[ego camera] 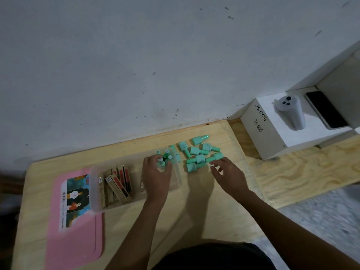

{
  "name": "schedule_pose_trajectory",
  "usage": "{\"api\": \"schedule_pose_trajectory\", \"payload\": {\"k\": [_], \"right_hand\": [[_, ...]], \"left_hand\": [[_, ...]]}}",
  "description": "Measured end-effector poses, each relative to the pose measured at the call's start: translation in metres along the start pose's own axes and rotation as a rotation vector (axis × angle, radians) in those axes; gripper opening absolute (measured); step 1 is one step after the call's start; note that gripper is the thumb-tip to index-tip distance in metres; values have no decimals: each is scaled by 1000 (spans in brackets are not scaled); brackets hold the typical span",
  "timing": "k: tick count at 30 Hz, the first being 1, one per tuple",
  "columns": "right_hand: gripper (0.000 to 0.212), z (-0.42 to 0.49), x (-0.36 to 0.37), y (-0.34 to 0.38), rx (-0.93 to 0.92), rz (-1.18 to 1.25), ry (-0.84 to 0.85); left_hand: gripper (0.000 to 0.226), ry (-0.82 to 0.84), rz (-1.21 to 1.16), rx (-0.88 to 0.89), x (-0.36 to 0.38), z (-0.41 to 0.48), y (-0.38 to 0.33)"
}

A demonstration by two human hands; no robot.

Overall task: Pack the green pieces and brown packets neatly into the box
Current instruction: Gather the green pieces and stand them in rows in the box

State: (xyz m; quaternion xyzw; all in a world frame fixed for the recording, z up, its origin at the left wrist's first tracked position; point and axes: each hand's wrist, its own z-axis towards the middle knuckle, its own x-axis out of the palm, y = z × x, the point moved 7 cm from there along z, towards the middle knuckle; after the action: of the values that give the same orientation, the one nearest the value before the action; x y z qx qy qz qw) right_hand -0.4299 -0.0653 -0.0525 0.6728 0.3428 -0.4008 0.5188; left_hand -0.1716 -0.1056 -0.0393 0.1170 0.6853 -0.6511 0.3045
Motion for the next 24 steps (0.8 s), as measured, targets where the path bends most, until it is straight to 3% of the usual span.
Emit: {"api": "schedule_pose_trajectory", "payload": {"k": [3, 6, 10, 12, 16, 24], "right_hand": [[25, -2, -5, -35, 82, -22, 44], [28, 5, -5, -54, 129, 27, 112], [32, 21, -7, -50, -10, 5, 95], [34, 31, -6, -41, -123, -65, 105], [38, 48, 5, -23, -305, -236, 141], [32, 57, 23, -30, -264, -342, 201]], "left_hand": [[19, 80, -18, 132, 14, -13, -32], [17, 301, 27, 251, 45, -20, -55], [33, 492, 475, 353, 85, -24, -64], [33, 528, 664, 389, 98, -23, -66], [27, 571, 829, 454, 121, -21, -70], [22, 707, 1049, 440, 145, -27, -60]]}}
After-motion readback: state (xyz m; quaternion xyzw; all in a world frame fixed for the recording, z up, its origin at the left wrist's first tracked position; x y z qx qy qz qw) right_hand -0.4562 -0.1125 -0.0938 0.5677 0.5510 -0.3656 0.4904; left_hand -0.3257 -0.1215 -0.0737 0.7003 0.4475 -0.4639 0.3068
